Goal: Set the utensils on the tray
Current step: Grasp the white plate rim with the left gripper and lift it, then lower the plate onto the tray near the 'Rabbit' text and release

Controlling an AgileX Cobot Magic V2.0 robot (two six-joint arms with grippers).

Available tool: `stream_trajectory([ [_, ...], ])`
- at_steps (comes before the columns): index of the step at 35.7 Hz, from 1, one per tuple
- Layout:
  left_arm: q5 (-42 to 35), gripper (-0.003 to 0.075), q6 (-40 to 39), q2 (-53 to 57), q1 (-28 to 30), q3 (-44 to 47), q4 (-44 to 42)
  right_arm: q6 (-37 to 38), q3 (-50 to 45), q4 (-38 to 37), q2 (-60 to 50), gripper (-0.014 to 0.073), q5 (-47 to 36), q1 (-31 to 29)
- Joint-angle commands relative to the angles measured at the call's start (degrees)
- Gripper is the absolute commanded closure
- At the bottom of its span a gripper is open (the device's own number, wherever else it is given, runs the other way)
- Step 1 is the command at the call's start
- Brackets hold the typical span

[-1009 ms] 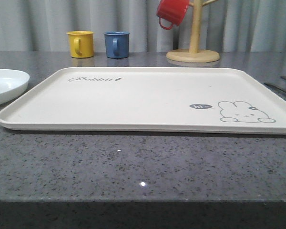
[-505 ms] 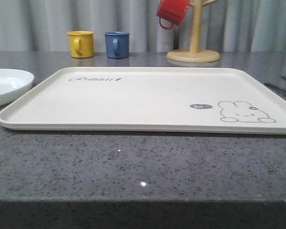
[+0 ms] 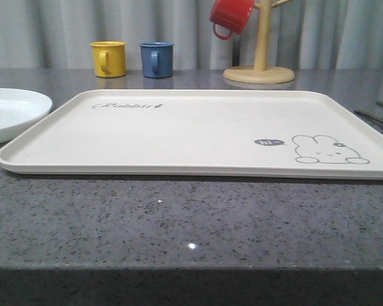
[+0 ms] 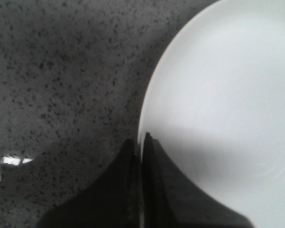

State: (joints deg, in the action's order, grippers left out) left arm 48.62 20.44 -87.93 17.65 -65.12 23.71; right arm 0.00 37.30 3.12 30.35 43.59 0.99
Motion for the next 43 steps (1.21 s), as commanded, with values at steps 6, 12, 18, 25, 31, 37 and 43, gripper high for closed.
stream_trajectory([
  [6,2.0,0.074,0.62,7.58,-0.1,-6.41,6.41,-0.79,1.35,-0.68,0.58,0.0133,-3.47,-0.37],
  [12,5.43,0.074,1.87,9.3,-2.36,-8.48,8.68,-0.79,1.35,-0.68,0.58,0.0133,-3.47,-0.37],
  [18,5.66,0.074,1.87,8.89,-8.08,-8.62,8.69,-0.79,1.35,-0.68,0.58,0.0133,-3.47,-0.37],
  [25,5.03,0.074,1.87,6.82,-16.62,-8.62,8.69,-0.79,1.35,-0.68,0.58,0.0133,-3.47,-0.37],
  [31,3.4,0.074,1.87,3.33,-23.11,-8.62,8.69,-0.79,1.35,-0.68,0.58,0.0133,-3.47,-0.37],
  [37,1.26,0.074,1.87,-0.86,-27.03,-8.62,8.94,-0.79,1.35,-0.68,0.58,0.0133,-3.47,-0.37],
  [43,-1.1,0.074,1.87,-4.86,-29.22,-8.62,9.22,-0.79,1.35,-0.68,0.58,0.0133,-3.47,-0.37],
])
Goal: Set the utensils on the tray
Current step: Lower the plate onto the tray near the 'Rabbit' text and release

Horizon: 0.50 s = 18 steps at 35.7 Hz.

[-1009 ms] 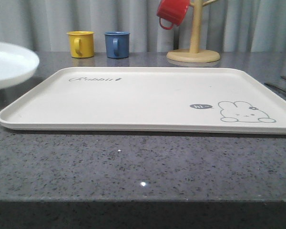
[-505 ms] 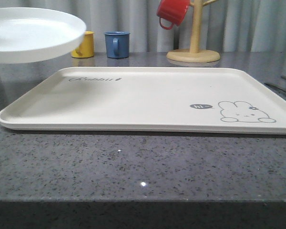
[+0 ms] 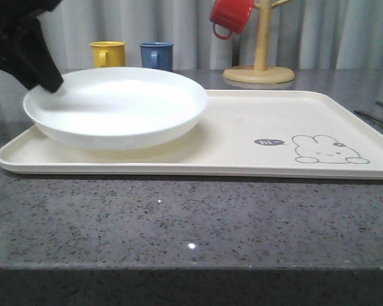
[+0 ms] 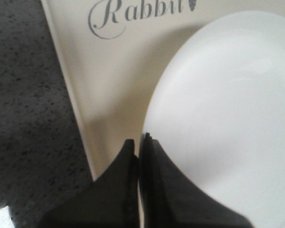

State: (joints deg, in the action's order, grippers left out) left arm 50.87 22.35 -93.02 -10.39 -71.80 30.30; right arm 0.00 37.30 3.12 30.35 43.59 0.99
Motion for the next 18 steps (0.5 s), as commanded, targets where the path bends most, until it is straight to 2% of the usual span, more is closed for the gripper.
stream_trajectory([
  [1,-3.74,0.0739,-0.03,-0.32,-1.27,-1.94,2.77,-0.79,1.35,-0.68,0.58,0.0133,-3.47,-0.37],
  [4,-4.58,0.073,-0.03,-2.18,-1.33,-1.94,3.56,-0.79,1.35,-0.68,0.58,0.0133,-3.47,-0.37],
  [5,-4.58,0.0705,-0.03,-2.48,-1.33,-1.94,3.56,-0.79,1.35,-0.68,0.58,0.0133,-3.47,-0.37],
  [13,-4.43,0.033,-0.03,-2.99,-1.33,-2.08,3.56,-0.79,1.35,-0.68,0.58,0.0133,-3.47,-0.37],
  [15,-3.3,0.0285,-0.03,-2.75,-1.33,-2.66,3.56,-0.79,1.35,-0.68,0.58,0.0133,-3.47,-0.37],
  [18,-1.73,0.0269,-0.03,-2.19,-1.33,-3.77,2.81,-0.79,1.35,-0.68,0.58,0.0133,-3.47,-0.37],
])
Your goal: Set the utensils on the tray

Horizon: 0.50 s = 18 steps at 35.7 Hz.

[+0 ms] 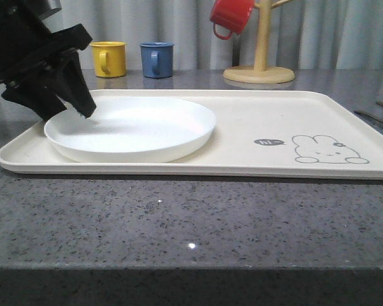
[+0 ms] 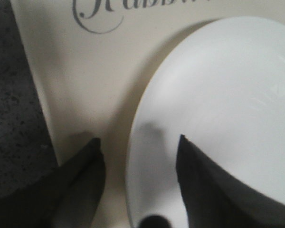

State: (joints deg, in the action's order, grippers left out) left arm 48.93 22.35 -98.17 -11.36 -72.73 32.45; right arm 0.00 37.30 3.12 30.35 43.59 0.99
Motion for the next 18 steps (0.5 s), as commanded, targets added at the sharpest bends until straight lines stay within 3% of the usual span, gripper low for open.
stream_trajectory([
  [1,0.95,0.027,-0.03,3.47,-0.35,-3.52,0.36,-0.79,1.35,-0.68,0.58,0.0133,-3.47,-0.37],
  [12,4.37,0.0293,-0.03,12.35,-1.42,-7.69,-2.3,-0.79,1.35,-0.68,0.58,0.0133,-3.47,-0.37],
  [18,5.08,0.0294,-0.03,20.34,-11.31,-7.31,-9.67,-0.79,1.35,-0.68,0.58,0.0133,-3.47,-0.37],
])
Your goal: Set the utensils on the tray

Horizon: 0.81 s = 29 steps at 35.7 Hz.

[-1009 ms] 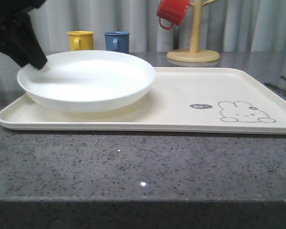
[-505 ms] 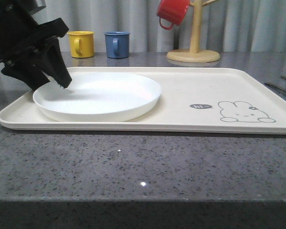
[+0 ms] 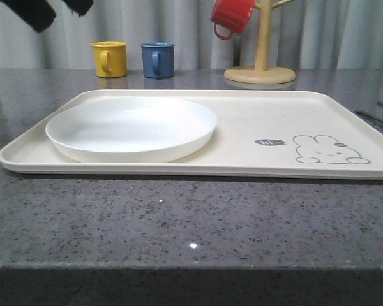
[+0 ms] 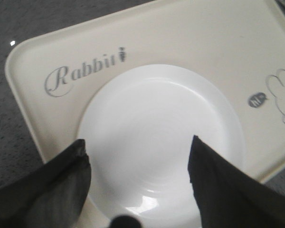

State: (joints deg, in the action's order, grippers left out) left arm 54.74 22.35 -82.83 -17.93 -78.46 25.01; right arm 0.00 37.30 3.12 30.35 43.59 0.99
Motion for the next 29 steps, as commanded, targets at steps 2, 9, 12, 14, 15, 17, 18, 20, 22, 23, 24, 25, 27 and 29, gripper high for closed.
stream_trajectory([
  [2,-0.73,0.0294,-1.67,7.85,-9.48,-0.42,-6.5,-0.79,1.35,-0.68,0.58,0.0133,-3.47,-0.37],
  [9,-4.4,0.0301,-14.59,16.51,-21.49,5.94,-21.74,-0.79,1.35,-0.68,0.58,0.0133,-3.47,-0.37],
  [12,-6.08,0.0301,-19.7,20.72,-24.9,9.43,-26.82,-0.79,1.35,-0.68,0.58,0.0133,-3.47,-0.37],
  [14,-6.48,0.0301,-21.39,23.61,-26.39,11.8,-28.62,-0.79,1.35,-0.68,0.58,0.0133,-3.47,-0.37],
  [15,-6.61,0.0301,-21.82,24.86,-27.11,12.74,-28.99,-0.79,1.35,-0.68,0.58,0.0133,-3.47,-0.37],
  [17,-6.61,0.0301,-22.35,28.11,-27.93,15.06,-28.99,-0.79,1.35,-0.68,0.58,0.0133,-3.47,-0.37],
  [18,-6.61,0.0301,-23.56,29.76,-28.05,16.45,-28.99,-0.79,1.35,-0.68,0.58,0.0133,-3.47,-0.37],
  [20,-7.26,0.0301,-24.59,33.32,-28.05,18.63,-28.99,-0.79,1.35,-0.68,0.58,0.0133,-3.47,-0.37],
  [22,-7.97,0.0301,-24.59,36.56,-28.05,20.6,-28.99,-0.79,1.35,-0.68,0.58,0.0133,-3.47,-0.37],
  [23,-8.4,0.0301,-24.59,37.71,-28.05,21.54,-28.99,-0.79,1.35,-0.68,0.58,0.0133,-3.47,-0.37],
  [24,-8.62,0.0301,-24.59,38.89,-28.05,21.96,-28.99,-0.79,1.35,-0.68,0.58,0.0133,-3.47,-0.37],
  [25,-8.98,0.0301,-24.59,40.43,-28.05,22.76,-28.99,-0.79,1.35,-0.68,0.58,0.0133,-3.47,-0.37],
  [27,-9.73,0.0301,-24.59,42.8,-28.05,23.9,-28.99,-0.79,1.35,-0.68,0.58,0.0133,-3.47,-0.37],
  [29,-9.96,0.0301,-24.59,44.63,-28.05,24.74,-28.99,-0.79,1.35,-0.68,0.58,0.0133,-3.47,-0.37],
])
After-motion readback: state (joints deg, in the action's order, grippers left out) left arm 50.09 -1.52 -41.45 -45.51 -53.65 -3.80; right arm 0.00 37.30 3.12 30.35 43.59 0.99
